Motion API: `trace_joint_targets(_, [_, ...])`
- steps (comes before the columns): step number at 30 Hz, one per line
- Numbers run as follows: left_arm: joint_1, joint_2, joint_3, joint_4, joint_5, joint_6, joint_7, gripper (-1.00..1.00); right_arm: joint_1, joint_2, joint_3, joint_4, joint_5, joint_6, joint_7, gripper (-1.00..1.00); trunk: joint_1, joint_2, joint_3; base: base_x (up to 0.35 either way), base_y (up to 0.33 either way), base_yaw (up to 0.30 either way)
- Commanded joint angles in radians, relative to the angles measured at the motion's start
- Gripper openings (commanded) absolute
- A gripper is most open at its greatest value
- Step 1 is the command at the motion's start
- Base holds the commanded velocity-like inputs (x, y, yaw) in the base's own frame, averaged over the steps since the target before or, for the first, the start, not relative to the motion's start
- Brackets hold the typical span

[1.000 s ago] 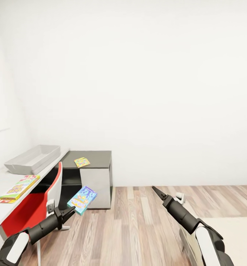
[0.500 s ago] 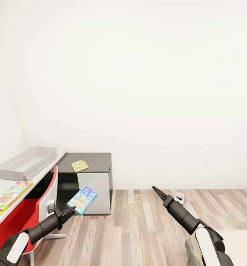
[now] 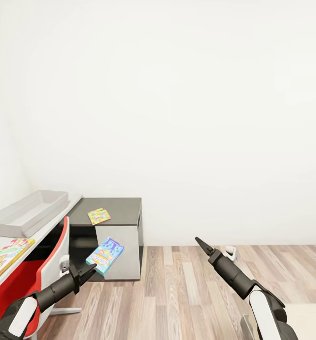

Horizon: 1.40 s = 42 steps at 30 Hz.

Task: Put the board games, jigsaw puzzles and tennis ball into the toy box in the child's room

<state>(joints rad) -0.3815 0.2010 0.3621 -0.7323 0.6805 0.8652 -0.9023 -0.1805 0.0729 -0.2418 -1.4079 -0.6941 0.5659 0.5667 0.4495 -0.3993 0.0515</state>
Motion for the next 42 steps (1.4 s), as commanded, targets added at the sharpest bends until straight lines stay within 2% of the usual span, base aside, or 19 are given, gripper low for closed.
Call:
trace_joint_targets(1, [0.000,0.000,0.001,0.001,0.001,0.005,-0.003,-1.00,-0.001,0.001,-0.002,-0.002,-0.005,0.008,0.001,1.00,0.000,-0.001,0.000,0.059,-0.006,0.000])
trace_joint_targets(16, [0.000,0.000,0.001,0.001,0.001,0.005,-0.002,-1.00,-0.001,0.001,-0.001,-0.005,-0.001,0.008,0.004,1.00,0.000,-0.001,0.000,0.170,-0.110,0.079])
trace_joint_targets(29, [0.000,0.000,0.001,0.001,0.001,0.004,-0.001,-1.00,-0.001,0.002,-0.001,-0.005,0.002,0.008,0.003,1.00,0.000,-0.001,0.003,0.187,-0.014,0.078])
trace_joint_targets(42, [0.000,0.000,0.001,0.001,0.001,0.003,-0.001,-1.00,-0.001,0.004,-0.001,-0.005,0.004,0.008,0.004,1.00,0.000,-0.001,0.003,0.020,0.000,0.003])
